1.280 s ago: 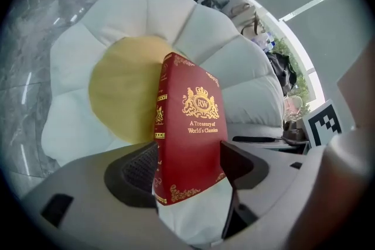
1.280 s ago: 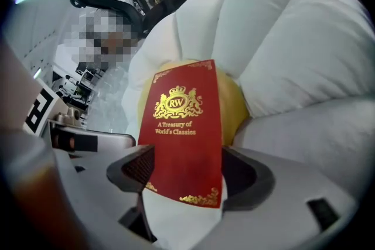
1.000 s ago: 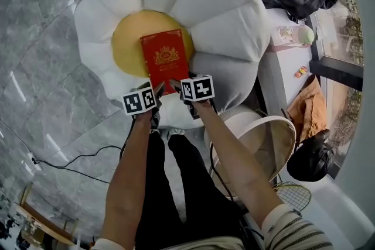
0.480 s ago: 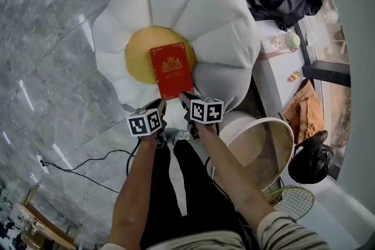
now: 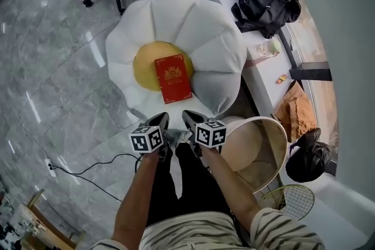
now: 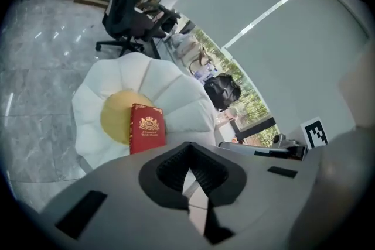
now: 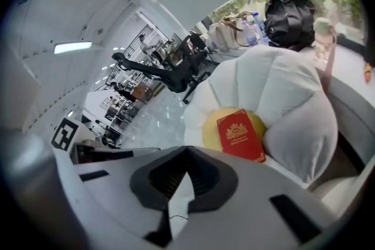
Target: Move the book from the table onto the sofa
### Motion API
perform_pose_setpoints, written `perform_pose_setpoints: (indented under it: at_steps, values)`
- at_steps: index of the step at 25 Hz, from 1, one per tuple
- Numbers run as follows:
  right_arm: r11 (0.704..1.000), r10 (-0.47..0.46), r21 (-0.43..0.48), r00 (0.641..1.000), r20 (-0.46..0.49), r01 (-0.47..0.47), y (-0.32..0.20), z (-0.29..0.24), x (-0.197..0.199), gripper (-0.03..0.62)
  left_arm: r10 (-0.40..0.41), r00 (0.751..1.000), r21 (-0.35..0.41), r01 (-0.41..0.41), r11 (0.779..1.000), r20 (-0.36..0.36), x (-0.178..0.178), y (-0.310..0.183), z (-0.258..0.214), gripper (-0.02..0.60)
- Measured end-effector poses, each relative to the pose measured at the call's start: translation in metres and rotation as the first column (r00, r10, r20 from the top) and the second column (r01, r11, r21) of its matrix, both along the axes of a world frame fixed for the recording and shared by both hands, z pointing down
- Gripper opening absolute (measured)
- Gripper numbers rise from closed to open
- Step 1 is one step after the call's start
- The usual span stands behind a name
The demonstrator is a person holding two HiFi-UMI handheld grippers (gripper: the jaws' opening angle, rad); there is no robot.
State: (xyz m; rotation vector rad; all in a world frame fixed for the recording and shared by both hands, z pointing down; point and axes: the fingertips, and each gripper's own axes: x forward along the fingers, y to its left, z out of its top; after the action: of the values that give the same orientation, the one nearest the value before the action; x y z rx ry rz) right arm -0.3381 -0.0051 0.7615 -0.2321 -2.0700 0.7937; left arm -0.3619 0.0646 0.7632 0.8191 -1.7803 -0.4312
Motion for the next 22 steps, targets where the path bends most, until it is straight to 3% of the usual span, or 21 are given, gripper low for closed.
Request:
perform_pose_setpoints:
  at_steps: [5, 9, 22]
  values:
    - [0.997, -0.041, 0.062, 0.995, 0.086, 0.035, 0.002, -0.081, 0.011, 0.012, 0.070, 0.997, 0.054, -0.072, 0.996, 0.035, 0.023, -0.004, -0.078, 0.005]
    - [0.994, -0.041, 0.104, 0.986, 0.159, 0.025, 0.000, -0.140, 0.008, 0.012, 0.108, 0.989, 0.036, -0.112, 0.993, 0.102, 0.031, 0.000, -0.126, 0.005]
    - [0.985, -0.101, 0.165, 0.951, 0.291, 0.054, -0.004, -0.271, 0.020, 0.012, 0.093, 0.952, 0.088, -0.123, 0.988, 0.293, 0.027, 0.004, -0.272, 0.005]
